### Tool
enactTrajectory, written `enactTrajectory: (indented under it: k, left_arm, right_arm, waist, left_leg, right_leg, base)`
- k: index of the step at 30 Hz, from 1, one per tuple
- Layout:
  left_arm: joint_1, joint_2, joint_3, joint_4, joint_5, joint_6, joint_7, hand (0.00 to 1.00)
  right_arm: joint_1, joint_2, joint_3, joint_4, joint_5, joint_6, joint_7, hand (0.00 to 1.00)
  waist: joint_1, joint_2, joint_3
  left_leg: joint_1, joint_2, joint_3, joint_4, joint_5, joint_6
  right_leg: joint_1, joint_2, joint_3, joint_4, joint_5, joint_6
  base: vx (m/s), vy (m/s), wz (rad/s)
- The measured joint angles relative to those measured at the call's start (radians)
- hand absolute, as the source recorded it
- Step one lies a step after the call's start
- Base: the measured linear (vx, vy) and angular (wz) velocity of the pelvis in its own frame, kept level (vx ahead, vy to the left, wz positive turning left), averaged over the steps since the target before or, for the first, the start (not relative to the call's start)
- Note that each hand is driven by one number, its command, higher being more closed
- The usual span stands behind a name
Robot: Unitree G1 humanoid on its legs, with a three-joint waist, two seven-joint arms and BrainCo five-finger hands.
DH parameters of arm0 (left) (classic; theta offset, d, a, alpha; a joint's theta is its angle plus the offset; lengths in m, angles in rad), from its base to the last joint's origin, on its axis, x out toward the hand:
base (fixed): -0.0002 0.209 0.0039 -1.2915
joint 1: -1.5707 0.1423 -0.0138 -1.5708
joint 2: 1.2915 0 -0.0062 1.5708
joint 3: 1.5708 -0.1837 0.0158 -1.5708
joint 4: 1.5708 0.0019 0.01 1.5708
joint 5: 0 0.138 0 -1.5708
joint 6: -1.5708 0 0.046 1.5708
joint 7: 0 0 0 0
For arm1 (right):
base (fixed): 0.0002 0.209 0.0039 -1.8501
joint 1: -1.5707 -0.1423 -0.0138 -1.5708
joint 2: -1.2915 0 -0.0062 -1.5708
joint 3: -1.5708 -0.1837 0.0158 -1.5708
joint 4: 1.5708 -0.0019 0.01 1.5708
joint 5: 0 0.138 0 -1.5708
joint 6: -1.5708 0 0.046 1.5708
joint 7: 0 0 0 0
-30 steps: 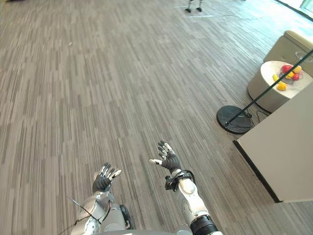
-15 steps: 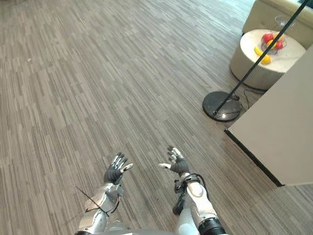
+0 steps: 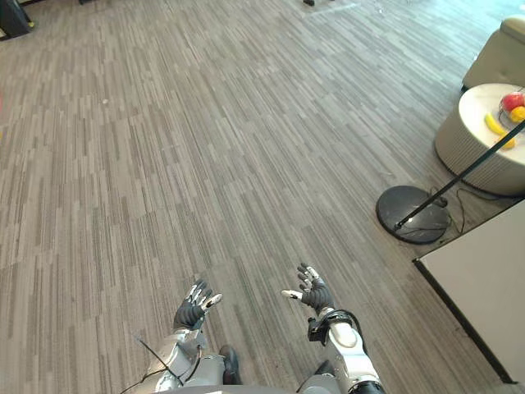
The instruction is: Organize washtable
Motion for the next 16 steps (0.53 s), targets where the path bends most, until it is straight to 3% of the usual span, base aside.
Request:
enactTrajectory:
  k: [2, 6, 9, 16]
  left_arm:
    - [0.005, 0.013, 0.015, 0.045, 0.049, -0.003, 0.001, 0.0]
    - [-0.031, 0.009, 0.069, 0.224, 0.128, -0.012, 0.003, 0.0]
    - [-0.032, 0.005, 0.101, 0.327, 0.154, -0.013, 0.007, 0.0]
    - [-0.04, 0.002, 0.153, 0.404, 0.175, -0.023, 0.027, 0.0]
  right_arm:
    - [-0.023, 0.0, -0.01, 0.092, -0.025, -0.002, -0.004, 0.0]
    - [-0.077, 0.0, -0.102, 0.312, -0.086, 0.002, -0.039, 0.0]
    - [-0.072, 0.001, -0.144, 0.371, -0.098, 0.004, -0.059, 0.0]
    - [-0.029, 0.034, -0.221, 0.414, -0.084, 0.005, -0.066, 0.0]
  waist:
    - [0.001, -0.001, -0.003]
    - [-0.007, 0.022, -0.016]
    - [-0.024, 0.026, -0.019]
    - [-0.024, 0.016, -0.032]
  left_leg:
    - [0.047, -0.01, 0.029, -0.053, 0.012, -0.01]
    - [0.078, -0.015, 0.04, -0.126, 0.048, -0.028]
    - [0.119, -0.008, 0.041, -0.167, 0.059, -0.043]
    - [0.174, -0.013, 0.067, -0.193, 0.059, -0.044]
  right_leg:
    - [0.007, 0.0, 0.027, -0.003, 0.0, 0.0]
    - [0.0, 0.011, 0.034, -0.005, 0.0, 0.0]
    - [0.024, 0.027, 0.036, -0.006, 0.0, 0.0]
    - [0.053, 0.024, 0.058, -0.009, 0.0, 0.0]
  base:
    - [0.07, 0.036, -0.31]
    - [0.05, -0.027, -0.09]
    - [0.04, -0.041, -0.03]
    - [0.01, 0.002, -0.08]
